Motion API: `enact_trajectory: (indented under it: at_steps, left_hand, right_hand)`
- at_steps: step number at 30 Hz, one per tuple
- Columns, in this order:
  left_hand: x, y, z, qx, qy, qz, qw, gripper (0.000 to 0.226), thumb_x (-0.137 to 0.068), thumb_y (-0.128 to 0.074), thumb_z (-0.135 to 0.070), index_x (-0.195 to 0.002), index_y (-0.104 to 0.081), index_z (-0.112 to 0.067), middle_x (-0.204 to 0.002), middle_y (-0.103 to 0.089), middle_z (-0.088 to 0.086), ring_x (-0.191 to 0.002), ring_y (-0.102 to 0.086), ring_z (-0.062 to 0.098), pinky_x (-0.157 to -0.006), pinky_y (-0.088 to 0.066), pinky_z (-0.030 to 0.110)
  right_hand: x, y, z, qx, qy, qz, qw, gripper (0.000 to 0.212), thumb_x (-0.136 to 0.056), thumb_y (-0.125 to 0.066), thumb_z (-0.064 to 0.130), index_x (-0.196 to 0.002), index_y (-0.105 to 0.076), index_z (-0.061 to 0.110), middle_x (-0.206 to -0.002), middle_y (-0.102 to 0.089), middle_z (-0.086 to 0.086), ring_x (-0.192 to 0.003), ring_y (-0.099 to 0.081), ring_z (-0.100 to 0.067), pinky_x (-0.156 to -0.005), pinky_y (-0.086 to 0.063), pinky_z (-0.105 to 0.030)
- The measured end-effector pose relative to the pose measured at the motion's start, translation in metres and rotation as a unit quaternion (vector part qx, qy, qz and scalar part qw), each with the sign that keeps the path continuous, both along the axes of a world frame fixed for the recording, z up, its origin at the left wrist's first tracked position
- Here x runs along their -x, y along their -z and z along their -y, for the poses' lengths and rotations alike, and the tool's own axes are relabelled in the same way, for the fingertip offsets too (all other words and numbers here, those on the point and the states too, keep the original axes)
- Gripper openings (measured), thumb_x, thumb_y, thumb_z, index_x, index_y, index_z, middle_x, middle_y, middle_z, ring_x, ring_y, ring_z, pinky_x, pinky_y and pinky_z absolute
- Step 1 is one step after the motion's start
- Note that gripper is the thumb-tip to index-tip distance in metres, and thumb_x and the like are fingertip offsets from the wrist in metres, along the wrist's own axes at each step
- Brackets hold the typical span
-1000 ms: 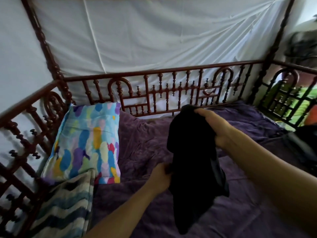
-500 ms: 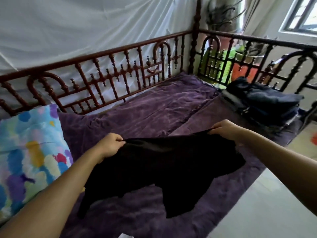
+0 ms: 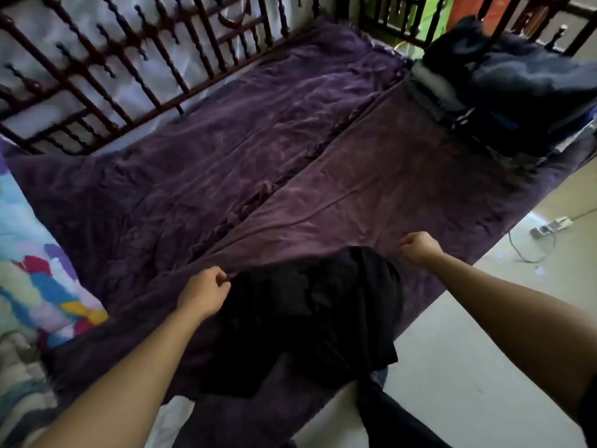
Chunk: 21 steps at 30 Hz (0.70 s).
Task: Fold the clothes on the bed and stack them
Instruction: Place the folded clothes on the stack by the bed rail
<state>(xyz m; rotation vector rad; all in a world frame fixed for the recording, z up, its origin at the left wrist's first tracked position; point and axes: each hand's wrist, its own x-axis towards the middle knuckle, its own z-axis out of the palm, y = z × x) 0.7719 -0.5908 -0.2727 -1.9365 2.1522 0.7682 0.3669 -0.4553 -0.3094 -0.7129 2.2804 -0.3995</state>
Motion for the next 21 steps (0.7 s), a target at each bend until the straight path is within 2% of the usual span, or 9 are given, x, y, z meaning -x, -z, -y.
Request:
enact_trajectory:
  at_steps: [5, 7, 10, 11, 12, 14, 15, 18, 21]
  left_hand:
    - [0.022, 0.066, -0.061, -0.129, -0.010, 0.048, 0.990, 0.011, -0.085, -0.065, -0.033, -0.092, -0.060, -0.026, -0.095, -0.067, 0.001, -0.085, -0.062, 0.020, -0.077, -0.053, 0.034]
    - [0.034, 0.089, -0.085, -0.169, 0.002, 0.048, 0.984, 0.013, -0.085, -0.066, -0.033, -0.095, -0.061, -0.027, -0.100, -0.065, 0.000, -0.088, -0.061, 0.019, -0.078, -0.052, 0.032]
    - [0.052, 0.124, -0.107, -0.184, 0.042, 0.069, 0.980, 0.035, -0.087, -0.065, -0.033, -0.119, -0.056, -0.023, -0.118, -0.052, 0.000, -0.108, -0.054, 0.020, -0.083, -0.047, 0.032]
    - [0.058, 0.135, -0.110, -0.177, 0.054, 0.080, 0.979, 0.043, -0.087, -0.065, -0.033, -0.126, -0.051, -0.022, -0.123, -0.048, 0.002, -0.113, -0.050, 0.021, -0.085, -0.047, 0.033]
    - [0.064, 0.146, -0.112, -0.169, 0.063, 0.093, 0.979, 0.052, -0.087, -0.065, -0.033, -0.133, -0.045, -0.022, -0.128, -0.045, 0.003, -0.117, -0.047, 0.022, -0.089, -0.046, 0.034]
    - [0.073, 0.166, -0.111, -0.153, 0.089, 0.125, 0.976, 0.068, -0.086, -0.067, -0.036, -0.142, -0.032, -0.023, -0.136, -0.038, 0.005, -0.123, -0.042, 0.024, -0.095, -0.043, 0.035]
    - [0.077, 0.174, -0.110, -0.148, 0.107, 0.144, 0.973, 0.074, -0.085, -0.067, -0.037, -0.145, -0.027, -0.024, -0.139, -0.036, 0.006, -0.125, -0.040, 0.025, -0.097, -0.041, 0.036]
    - [0.083, 0.193, -0.103, -0.126, 0.150, 0.187, 0.963, 0.070, -0.084, -0.067, -0.037, -0.142, -0.030, -0.026, -0.137, -0.038, 0.006, -0.125, -0.039, 0.024, -0.099, -0.037, 0.038]
    - [0.075, 0.200, -0.089, -0.113, 0.148, 0.190, 0.964, 0.045, -0.088, -0.060, -0.034, -0.130, -0.046, -0.023, -0.129, -0.046, 0.005, -0.119, -0.043, 0.023, -0.097, -0.038, 0.037]
  right_hand:
    - [0.026, 0.067, -0.036, -0.148, -0.082, 0.008, 0.986, 0.021, -0.084, -0.063, 0.027, -0.092, -0.063, 0.008, -0.097, -0.067, -0.010, -0.080, -0.058, -0.028, -0.067, -0.048, -0.033]
    - [0.021, 0.092, -0.047, -0.186, -0.071, 0.038, 0.979, 0.046, -0.078, -0.074, 0.039, -0.107, -0.056, 0.009, -0.109, -0.063, -0.010, -0.088, -0.057, -0.028, -0.068, -0.044, -0.032]
    - [-0.001, 0.129, -0.055, -0.170, 0.004, 0.120, 0.978, 0.080, -0.064, -0.083, 0.045, -0.126, -0.046, 0.010, -0.119, -0.058, -0.006, -0.106, -0.059, -0.030, -0.081, -0.050, -0.033]
    - [-0.011, 0.140, -0.055, -0.157, 0.024, 0.141, 0.977, 0.079, -0.062, -0.085, 0.041, -0.124, -0.048, 0.011, -0.116, -0.060, -0.005, -0.101, -0.062, -0.028, -0.080, -0.052, -0.033]
    - [-0.020, 0.146, -0.054, -0.148, 0.047, 0.162, 0.974, 0.067, -0.065, -0.084, 0.032, -0.118, -0.050, 0.012, -0.108, -0.062, -0.006, -0.088, -0.066, -0.025, -0.071, -0.054, -0.030]
    - [-0.035, 0.153, -0.043, -0.122, 0.094, 0.207, 0.966, 0.028, -0.075, -0.075, 0.008, -0.099, -0.059, 0.009, -0.082, -0.062, -0.009, -0.056, -0.059, -0.019, -0.049, -0.046, -0.024]
    - [-0.039, 0.151, -0.033, -0.105, 0.105, 0.225, 0.963, 0.012, -0.078, -0.069, 0.002, -0.085, -0.061, 0.008, -0.067, -0.058, -0.007, -0.046, -0.051, -0.015, -0.043, -0.040, -0.022]
    - [-0.027, 0.128, 0.017, -0.002, 0.199, 0.237, 0.951, 0.023, -0.083, -0.060, 0.005, -0.061, -0.056, 0.012, -0.035, -0.044, 0.004, -0.028, -0.038, -0.008, -0.033, -0.027, -0.015]
    - [0.014, 0.089, 0.086, 0.130, 0.336, 0.273, 0.892, 0.020, -0.086, -0.056, 0.008, -0.068, -0.056, 0.015, -0.047, -0.050, 0.004, -0.043, -0.046, -0.009, -0.037, -0.033, -0.013]
